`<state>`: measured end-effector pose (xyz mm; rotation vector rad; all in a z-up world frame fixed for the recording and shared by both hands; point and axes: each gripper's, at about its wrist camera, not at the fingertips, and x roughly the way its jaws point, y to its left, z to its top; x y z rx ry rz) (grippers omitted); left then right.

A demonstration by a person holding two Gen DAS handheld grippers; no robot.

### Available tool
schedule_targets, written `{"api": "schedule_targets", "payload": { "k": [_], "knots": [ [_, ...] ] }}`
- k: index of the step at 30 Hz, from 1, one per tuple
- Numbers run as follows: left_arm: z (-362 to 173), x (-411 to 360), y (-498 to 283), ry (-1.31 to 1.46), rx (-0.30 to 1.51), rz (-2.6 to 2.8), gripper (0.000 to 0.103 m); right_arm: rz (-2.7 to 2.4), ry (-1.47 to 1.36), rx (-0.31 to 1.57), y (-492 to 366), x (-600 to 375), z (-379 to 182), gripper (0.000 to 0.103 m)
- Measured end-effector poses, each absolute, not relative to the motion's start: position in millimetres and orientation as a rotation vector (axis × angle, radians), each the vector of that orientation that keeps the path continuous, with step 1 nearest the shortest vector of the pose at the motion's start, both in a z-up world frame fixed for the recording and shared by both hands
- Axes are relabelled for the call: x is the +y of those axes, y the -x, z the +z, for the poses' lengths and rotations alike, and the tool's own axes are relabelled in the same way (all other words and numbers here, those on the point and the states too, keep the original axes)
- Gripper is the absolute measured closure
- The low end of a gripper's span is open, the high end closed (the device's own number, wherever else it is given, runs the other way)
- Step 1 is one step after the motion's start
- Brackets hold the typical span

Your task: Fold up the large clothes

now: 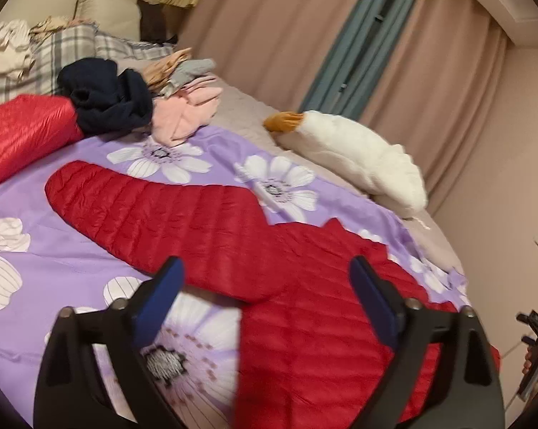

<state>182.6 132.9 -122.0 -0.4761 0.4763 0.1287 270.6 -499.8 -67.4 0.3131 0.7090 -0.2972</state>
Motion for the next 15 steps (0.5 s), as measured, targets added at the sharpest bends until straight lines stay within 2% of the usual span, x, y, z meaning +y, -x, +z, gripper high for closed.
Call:
{"api": "schedule_targets", "payload": {
  "k": [2,5,7,13,14,15],
  "knots": [
    [-136.8,142.8,-194.5,0.483,0.516,0.170,0.017,-0.382,-0.369,0.770,-286.1,-541.3,-91.9,0.000],
    [-151.9,149.0,-205.4,0.464,0.536,0.249,0.029,-0.488,-0.543,0.862,-285.2,-595.7,-140.4,0.000],
    [-160.0,151.7,-210.7,0.470,0.560,0.287,0.039,-0.515,-0.629,0.848,-270.8,-615.3,-159.4,0.000],
    [-182.4,164.7,-220.4,0.494,0.594,0.355,0.055,-0.561,-0.772,0.801,-228.3,-647.3,-201.3,0.000],
    [-184.9,167.6,-220.5,0.530,0.590,0.343,0.056,-0.542,-0.753,0.755,-222.2,-642.4,-198.4,0.003],
    [-186.2,170.0,-219.8,0.565,0.579,0.324,0.056,-0.532,-0.738,0.733,-221.1,-639.1,-195.9,0.017]
  ]
}}
